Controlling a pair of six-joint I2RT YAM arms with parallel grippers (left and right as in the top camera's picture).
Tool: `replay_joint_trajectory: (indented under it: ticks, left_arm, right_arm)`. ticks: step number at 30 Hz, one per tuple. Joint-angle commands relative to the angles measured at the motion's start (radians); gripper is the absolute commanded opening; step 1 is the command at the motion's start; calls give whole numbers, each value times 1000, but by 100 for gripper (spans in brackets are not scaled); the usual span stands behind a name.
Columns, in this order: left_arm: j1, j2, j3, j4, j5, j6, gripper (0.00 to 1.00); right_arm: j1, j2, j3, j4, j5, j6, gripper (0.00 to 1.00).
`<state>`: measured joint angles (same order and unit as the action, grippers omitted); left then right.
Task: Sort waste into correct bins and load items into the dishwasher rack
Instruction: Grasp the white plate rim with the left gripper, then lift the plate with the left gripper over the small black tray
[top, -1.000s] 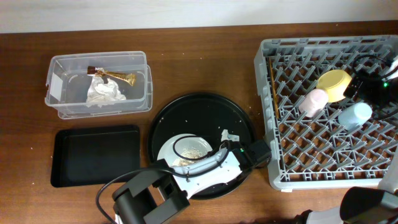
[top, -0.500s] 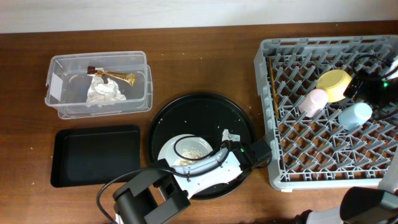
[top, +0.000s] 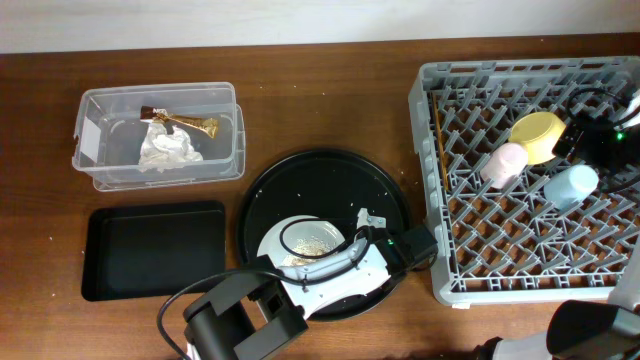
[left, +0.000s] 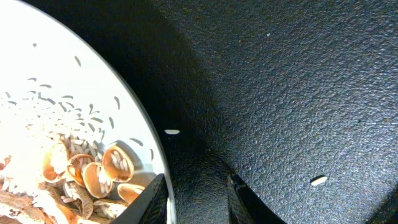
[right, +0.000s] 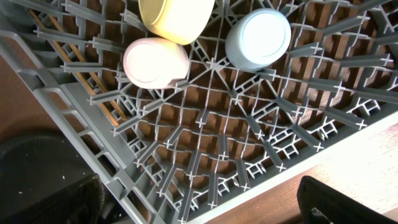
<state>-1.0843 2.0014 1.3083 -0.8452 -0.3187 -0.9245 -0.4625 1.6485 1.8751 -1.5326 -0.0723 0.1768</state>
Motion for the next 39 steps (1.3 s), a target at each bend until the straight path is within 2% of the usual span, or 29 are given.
replay_joint_trajectory:
  ticks: [1, 7, 13, 23, 30, 34, 39]
  left_arm:
    - [2, 29, -2, -8, -19, -6, 27]
    - [2, 29, -2, -10, -18, -6, 20]
    - [2, 29, 18, -39, -19, -6, 1]
    - [3, 29, 123, -213, -106, -6, 1]
    - [28, 29, 269, -372, -140, -6, 1]
    - [82, 21, 329, -439, -117, -6, 1]
    - [208, -99, 332, -449, -105, -6, 1]
  right_arm:
    - [-3, 1, -5, 3, -2, 0, 98]
    - [-3, 1, -5, 3, -2, 0, 98]
    - [-3, 1, -5, 3, -2, 0, 98]
    - [-3, 1, -5, 3, -2, 0, 98]
    - [-3, 1, -5, 3, -2, 0, 98]
    - [-3, 1, -5, 3, -2, 0, 98]
    - [-3, 1, -5, 3, -2, 0, 98]
